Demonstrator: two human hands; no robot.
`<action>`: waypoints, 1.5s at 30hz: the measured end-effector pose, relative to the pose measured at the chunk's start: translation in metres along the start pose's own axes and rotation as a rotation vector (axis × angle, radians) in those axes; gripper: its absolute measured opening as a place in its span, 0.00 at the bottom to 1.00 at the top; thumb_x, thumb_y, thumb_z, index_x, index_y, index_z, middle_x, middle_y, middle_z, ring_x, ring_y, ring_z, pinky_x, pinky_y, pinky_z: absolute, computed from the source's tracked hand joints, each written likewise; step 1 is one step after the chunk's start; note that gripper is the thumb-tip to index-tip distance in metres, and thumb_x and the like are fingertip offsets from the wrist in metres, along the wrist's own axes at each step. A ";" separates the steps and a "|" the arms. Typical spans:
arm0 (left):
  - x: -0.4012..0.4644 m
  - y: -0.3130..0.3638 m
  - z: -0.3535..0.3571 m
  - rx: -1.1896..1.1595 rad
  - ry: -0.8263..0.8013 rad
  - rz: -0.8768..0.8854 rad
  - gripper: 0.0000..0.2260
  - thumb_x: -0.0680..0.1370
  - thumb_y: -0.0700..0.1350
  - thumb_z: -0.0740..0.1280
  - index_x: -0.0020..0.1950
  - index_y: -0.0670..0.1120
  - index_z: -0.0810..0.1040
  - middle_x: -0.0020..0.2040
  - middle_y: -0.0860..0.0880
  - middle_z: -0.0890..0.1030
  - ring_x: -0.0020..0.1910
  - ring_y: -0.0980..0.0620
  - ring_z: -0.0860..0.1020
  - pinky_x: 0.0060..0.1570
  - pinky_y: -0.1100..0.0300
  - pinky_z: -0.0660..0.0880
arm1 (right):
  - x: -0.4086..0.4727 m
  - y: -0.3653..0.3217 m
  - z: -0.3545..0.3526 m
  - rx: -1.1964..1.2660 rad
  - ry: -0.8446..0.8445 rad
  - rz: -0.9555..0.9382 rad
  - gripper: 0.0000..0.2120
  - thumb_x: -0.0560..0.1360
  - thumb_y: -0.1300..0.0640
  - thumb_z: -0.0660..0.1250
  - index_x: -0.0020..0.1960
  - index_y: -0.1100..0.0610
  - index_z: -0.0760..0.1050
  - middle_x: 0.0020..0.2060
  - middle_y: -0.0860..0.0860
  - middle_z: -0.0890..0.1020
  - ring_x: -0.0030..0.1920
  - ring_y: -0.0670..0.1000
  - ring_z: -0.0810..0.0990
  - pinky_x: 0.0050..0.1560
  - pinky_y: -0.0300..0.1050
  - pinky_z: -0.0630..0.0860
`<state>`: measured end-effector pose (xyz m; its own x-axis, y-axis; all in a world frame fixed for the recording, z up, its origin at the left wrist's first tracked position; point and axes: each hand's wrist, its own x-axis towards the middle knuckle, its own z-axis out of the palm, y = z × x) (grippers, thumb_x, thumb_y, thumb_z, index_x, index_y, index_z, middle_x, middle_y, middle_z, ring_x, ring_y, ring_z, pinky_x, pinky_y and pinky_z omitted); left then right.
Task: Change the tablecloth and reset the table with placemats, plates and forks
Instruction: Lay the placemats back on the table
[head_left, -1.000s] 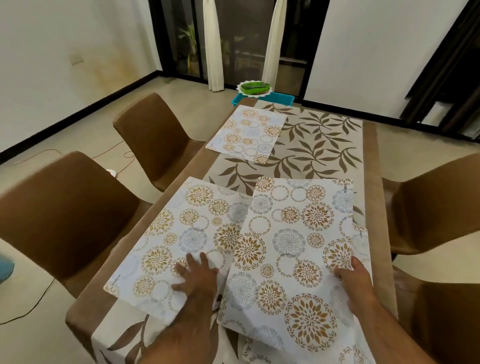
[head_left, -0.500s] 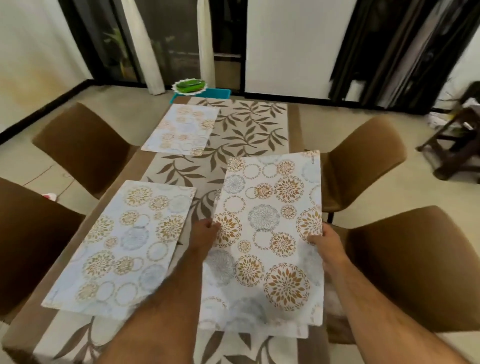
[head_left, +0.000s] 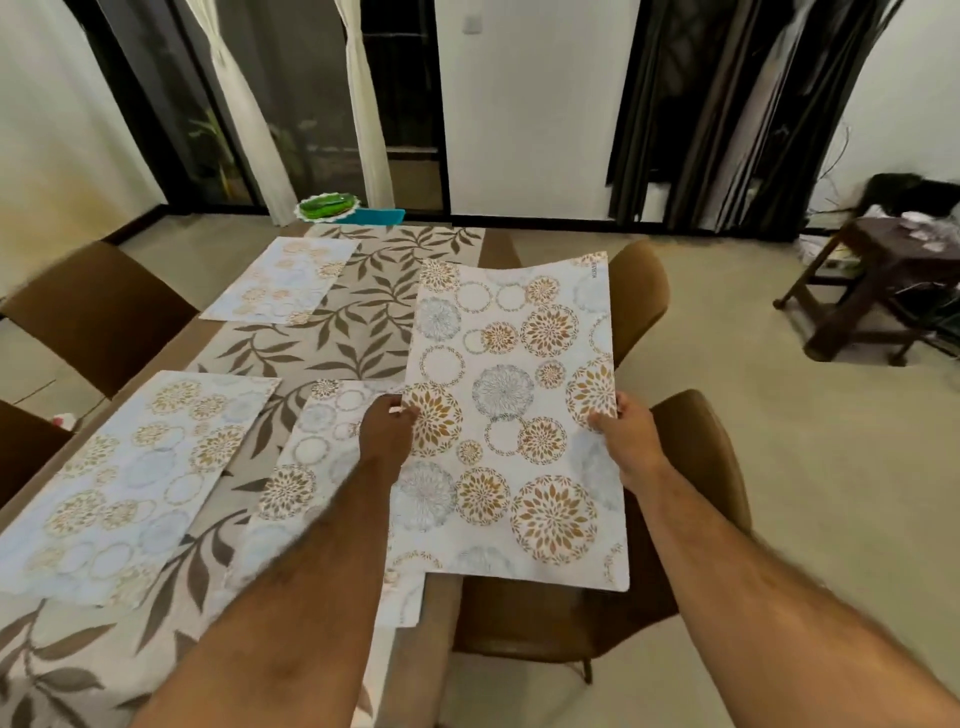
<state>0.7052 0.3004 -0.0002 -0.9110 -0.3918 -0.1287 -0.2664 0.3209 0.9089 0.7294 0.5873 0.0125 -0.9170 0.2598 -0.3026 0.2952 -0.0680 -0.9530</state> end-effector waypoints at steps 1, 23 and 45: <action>-0.007 0.007 0.009 -0.013 0.012 -0.005 0.09 0.79 0.40 0.65 0.58 0.41 0.78 0.49 0.49 0.78 0.46 0.51 0.75 0.45 0.60 0.69 | 0.004 -0.005 -0.012 -0.001 0.000 -0.013 0.13 0.77 0.68 0.66 0.59 0.56 0.75 0.56 0.56 0.82 0.56 0.58 0.81 0.60 0.60 0.77; 0.019 0.101 0.162 -0.074 0.219 -0.071 0.11 0.78 0.41 0.68 0.60 0.41 0.78 0.48 0.49 0.79 0.48 0.50 0.74 0.50 0.58 0.69 | 0.195 -0.057 -0.108 -0.076 -0.166 -0.065 0.11 0.76 0.69 0.64 0.57 0.62 0.77 0.52 0.59 0.82 0.51 0.59 0.80 0.50 0.49 0.77; 0.107 0.230 0.431 -0.336 0.443 -0.232 0.08 0.80 0.42 0.62 0.58 0.46 0.75 0.52 0.46 0.82 0.51 0.46 0.81 0.55 0.44 0.79 | 0.520 -0.197 -0.220 -0.503 -0.427 -0.257 0.05 0.72 0.59 0.66 0.47 0.59 0.78 0.43 0.58 0.83 0.42 0.56 0.83 0.40 0.49 0.79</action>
<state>0.4110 0.7042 0.0246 -0.6038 -0.7641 -0.2271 -0.2633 -0.0777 0.9616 0.2529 0.9474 0.0463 -0.9689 -0.1999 -0.1458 0.0485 0.4245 -0.9041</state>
